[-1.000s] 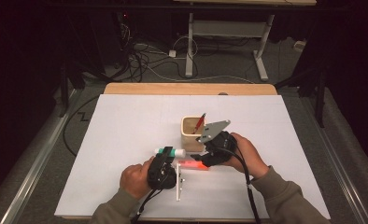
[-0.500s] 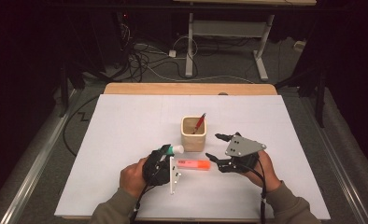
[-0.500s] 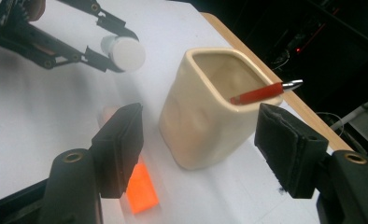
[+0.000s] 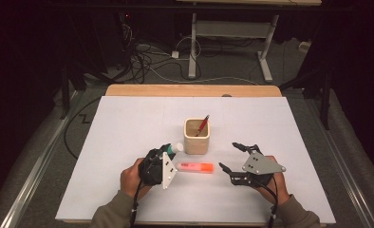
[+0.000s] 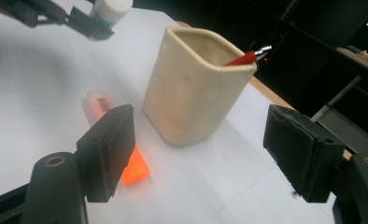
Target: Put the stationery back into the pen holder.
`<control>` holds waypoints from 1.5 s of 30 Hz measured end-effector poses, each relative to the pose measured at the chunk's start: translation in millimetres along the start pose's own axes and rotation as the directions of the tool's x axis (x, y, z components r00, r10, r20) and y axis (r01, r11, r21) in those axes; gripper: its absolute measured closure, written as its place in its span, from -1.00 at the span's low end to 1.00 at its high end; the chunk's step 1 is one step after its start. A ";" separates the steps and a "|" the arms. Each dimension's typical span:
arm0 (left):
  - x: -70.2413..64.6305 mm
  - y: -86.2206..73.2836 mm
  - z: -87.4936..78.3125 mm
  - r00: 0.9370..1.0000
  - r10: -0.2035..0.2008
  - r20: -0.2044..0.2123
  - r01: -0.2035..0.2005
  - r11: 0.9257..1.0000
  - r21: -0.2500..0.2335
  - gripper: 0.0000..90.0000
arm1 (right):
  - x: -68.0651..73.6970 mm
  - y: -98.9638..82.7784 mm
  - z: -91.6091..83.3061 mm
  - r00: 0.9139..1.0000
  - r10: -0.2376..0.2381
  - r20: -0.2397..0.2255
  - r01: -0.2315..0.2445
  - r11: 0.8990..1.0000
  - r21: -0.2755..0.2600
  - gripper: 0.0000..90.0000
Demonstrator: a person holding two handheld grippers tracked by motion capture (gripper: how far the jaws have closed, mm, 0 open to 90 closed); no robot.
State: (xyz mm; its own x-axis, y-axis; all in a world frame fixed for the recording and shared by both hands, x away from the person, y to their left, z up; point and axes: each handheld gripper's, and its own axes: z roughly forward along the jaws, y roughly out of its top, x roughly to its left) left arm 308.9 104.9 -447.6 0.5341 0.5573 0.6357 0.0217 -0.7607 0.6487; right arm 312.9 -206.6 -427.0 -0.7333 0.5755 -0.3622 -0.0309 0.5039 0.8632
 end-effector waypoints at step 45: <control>71.6 21.8 35.6 0.777 -0.510 0.368 0.618 0.729 -0.293 0.42 | 15.8 -45.4 -29.2 0.996 0.063 0.059 -0.063 0.998 -0.001 -0.55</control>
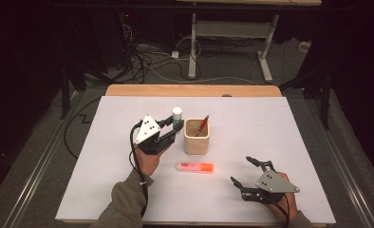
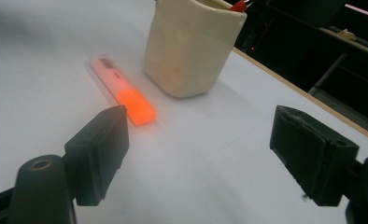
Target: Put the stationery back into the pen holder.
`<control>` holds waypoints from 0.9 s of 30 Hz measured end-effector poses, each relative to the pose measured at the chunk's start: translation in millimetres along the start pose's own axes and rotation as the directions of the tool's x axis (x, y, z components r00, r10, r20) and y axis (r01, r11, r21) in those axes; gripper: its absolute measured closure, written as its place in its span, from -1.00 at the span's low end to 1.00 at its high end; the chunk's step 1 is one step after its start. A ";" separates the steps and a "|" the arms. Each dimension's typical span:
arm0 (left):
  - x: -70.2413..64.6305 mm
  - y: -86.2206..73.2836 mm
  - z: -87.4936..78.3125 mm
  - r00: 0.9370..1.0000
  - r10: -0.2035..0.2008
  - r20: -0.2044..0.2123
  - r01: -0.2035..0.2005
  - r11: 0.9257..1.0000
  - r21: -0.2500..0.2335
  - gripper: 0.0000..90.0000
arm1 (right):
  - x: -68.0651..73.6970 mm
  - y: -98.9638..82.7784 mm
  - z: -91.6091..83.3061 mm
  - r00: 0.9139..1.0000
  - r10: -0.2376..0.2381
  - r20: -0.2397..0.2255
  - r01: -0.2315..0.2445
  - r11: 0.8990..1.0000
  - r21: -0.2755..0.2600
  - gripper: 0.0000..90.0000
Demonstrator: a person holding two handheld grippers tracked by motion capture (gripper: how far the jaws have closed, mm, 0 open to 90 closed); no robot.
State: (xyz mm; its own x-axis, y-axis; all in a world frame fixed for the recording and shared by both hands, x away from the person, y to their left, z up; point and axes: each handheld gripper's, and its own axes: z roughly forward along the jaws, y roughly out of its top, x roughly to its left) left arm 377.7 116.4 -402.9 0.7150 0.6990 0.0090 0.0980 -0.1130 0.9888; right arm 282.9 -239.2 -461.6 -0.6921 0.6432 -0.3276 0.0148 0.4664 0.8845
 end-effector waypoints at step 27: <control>-2.0 6.4 58.9 0.996 -0.030 0.085 0.028 0.999 0.018 0.42 | -0.5 -1.3 1.1 1.000 -0.015 -0.018 0.015 1.000 0.003 -0.54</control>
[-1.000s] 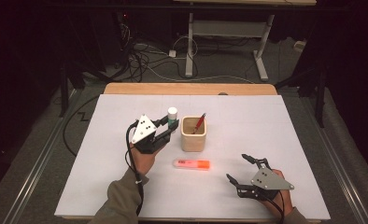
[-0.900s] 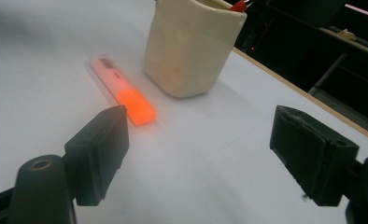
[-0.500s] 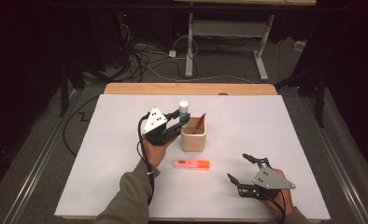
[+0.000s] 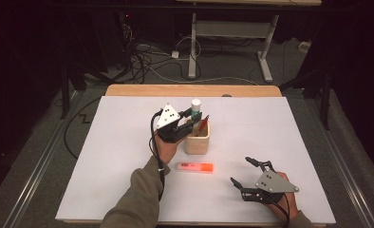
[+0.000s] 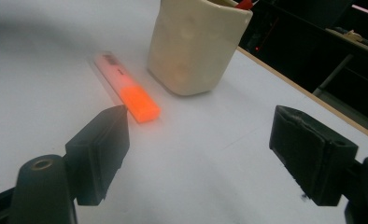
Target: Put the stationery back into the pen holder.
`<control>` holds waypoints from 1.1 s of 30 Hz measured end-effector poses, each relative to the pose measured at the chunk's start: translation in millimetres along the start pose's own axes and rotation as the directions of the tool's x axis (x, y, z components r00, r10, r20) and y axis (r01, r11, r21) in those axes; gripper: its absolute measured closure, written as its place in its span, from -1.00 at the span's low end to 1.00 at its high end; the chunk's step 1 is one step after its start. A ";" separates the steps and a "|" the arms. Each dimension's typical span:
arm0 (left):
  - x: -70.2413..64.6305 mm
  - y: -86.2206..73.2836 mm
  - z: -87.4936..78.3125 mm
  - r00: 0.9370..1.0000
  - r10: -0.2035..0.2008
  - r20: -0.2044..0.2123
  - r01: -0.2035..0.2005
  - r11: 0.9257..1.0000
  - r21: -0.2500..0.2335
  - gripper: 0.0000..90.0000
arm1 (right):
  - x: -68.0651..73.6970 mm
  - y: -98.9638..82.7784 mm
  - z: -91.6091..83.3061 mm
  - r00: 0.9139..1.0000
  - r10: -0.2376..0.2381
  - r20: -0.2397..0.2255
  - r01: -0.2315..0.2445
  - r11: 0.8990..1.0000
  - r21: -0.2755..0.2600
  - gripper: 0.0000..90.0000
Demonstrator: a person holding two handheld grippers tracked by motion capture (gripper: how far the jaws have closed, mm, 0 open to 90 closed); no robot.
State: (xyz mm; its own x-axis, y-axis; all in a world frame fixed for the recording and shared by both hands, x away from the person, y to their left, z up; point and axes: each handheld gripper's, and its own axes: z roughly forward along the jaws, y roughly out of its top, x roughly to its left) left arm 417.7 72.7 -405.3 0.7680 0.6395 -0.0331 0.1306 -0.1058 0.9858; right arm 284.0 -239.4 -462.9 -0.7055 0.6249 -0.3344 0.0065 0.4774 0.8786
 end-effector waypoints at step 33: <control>3.9 -17.0 10.0 1.000 0.004 0.011 -0.006 0.994 0.111 0.41 | 1.7 0.1 0.4 1.000 -0.018 -0.013 0.018 1.000 0.008 -0.51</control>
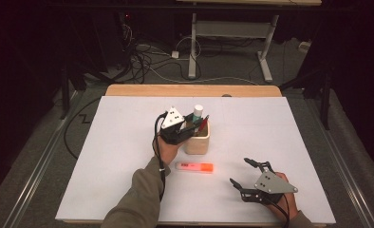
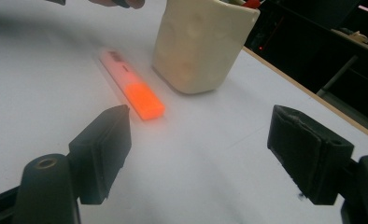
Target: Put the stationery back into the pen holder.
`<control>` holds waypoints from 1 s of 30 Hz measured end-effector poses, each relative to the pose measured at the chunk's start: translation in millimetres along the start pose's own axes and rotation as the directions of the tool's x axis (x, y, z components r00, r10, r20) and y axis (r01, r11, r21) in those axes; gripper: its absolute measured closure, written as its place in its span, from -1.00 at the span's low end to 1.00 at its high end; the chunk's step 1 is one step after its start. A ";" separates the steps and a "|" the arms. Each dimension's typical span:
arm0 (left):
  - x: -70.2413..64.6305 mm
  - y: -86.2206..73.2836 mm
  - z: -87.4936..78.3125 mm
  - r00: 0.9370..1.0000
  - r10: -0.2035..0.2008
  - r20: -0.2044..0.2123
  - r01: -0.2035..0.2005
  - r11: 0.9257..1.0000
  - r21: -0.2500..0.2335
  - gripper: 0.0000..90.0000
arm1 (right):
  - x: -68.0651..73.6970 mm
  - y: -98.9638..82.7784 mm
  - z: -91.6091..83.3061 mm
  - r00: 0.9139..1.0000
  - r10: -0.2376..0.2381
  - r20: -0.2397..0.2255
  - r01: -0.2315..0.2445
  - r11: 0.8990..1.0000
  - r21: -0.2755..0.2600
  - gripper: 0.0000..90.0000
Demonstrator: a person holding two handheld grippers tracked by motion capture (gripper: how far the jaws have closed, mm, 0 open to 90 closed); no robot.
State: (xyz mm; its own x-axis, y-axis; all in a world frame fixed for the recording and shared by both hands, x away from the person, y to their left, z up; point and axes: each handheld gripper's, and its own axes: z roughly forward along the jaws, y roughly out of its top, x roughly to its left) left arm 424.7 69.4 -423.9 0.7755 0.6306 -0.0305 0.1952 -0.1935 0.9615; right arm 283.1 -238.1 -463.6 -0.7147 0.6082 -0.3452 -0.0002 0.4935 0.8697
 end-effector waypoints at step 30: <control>-9.2 5.0 -16.7 0.995 0.099 -0.028 -0.098 0.993 0.062 -0.05 | 0.8 -0.2 1.2 1.000 -0.001 -0.010 0.001 1.000 0.015 -0.48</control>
State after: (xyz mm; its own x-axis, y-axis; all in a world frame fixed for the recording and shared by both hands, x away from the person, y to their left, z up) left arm 408.6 75.2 -414.2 0.7739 0.6291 0.0729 0.1553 -0.3002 0.9411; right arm 283.4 -236.9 -464.4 -0.7220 0.6013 -0.3424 0.0093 0.5031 0.8642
